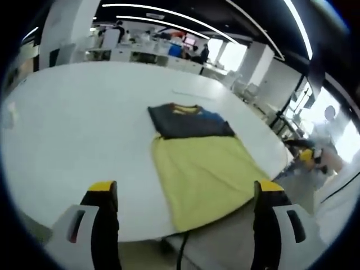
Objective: Fold the garment on the visible template until the final outline fits inside the template.
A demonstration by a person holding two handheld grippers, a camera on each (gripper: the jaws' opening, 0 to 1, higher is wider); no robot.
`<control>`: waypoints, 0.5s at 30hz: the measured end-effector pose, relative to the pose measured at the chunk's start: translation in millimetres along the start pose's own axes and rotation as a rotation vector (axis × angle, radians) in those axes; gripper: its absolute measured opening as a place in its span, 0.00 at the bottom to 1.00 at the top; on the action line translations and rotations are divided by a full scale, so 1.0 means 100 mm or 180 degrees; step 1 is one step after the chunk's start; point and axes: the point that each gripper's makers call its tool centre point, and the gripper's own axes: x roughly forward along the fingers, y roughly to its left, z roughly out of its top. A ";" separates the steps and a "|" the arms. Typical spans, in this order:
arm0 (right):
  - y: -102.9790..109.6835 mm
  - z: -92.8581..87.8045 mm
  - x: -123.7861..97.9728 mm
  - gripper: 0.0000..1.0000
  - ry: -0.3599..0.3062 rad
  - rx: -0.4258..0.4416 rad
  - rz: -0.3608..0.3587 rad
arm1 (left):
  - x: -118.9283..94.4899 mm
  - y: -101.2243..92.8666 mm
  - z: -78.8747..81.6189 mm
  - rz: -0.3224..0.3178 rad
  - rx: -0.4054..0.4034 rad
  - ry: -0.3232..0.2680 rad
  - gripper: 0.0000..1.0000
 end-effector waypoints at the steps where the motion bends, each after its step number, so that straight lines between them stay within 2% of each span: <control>1: 0.00 0.00 0.01 0.98 0.0000 0.0007 0.0004 | 0.01 0.00 -0.01 -0.0005 0.0001 0.0009 0.97; 7: 0.01 -0.08 0.06 0.97 0.0054 0.0035 0.0010 | 0.03 0.03 -0.15 0.0001 -0.0040 0.0103 0.95; 15: -0.02 -0.29 0.13 0.92 0.0218 0.0165 0.0022 | 0.09 0.04 -0.36 -0.0020 -0.0092 0.0266 0.90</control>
